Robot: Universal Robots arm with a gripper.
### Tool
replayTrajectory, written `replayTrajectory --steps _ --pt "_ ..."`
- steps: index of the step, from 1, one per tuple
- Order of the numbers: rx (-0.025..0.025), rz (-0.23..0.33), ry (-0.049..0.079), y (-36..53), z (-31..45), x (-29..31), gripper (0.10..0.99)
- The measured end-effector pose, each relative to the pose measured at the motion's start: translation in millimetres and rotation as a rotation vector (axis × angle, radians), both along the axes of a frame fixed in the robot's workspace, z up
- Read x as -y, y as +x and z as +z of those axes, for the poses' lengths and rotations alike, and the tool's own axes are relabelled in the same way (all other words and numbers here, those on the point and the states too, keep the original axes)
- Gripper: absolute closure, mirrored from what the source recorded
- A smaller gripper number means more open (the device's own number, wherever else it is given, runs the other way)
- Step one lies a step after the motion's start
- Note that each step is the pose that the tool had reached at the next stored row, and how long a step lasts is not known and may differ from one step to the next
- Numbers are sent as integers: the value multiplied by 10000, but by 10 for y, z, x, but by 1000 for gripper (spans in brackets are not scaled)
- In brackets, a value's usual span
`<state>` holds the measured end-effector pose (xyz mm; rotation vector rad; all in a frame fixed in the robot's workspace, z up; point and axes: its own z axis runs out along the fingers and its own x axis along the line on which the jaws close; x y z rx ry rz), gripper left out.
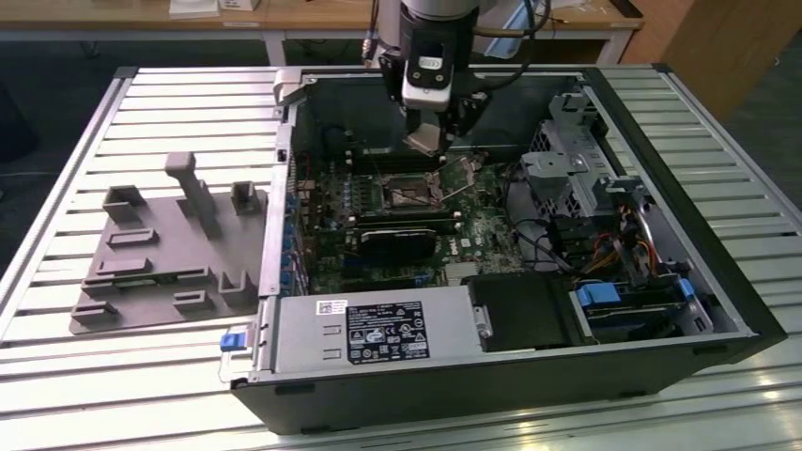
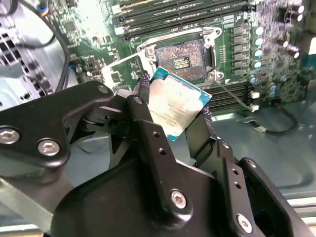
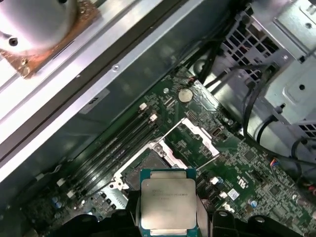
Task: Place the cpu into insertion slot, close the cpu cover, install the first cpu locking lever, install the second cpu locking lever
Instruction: 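Place the cpu into insertion slot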
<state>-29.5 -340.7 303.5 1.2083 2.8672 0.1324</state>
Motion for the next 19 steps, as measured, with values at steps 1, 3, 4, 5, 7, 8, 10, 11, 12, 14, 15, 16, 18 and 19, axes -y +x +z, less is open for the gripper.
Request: replayTrajectory --steps 1,3,4,5,7,8,10,11,12,14,15,16,18,19 --pt "0 -181 1 0 -6 0 549" --pt "0 -540 0 0 -18 0 549" --pt "0 -723 -1 0 -23 0 549" --pt "0 -904 0 0 -27 0 549" --pt "0 -1242 0 0 -36 0 549" --pt "0 -1418 0 0 -40 0 549" --pt "1 -1778 0 0 -49 0 549" --pt "1 -1973 0 0 -54 0 549" --pt "0 -2138 0 0 -57 0 549" --pt "0 -2506 0 0 -66 0 549" --pt "0 -2685 0 0 -69 0 549" --pt "0 -2865 0 0 -73 0 549" --pt "0 -3218 0 0 -80 0 549" --pt "0 -3395 1 0 -85 0 549"
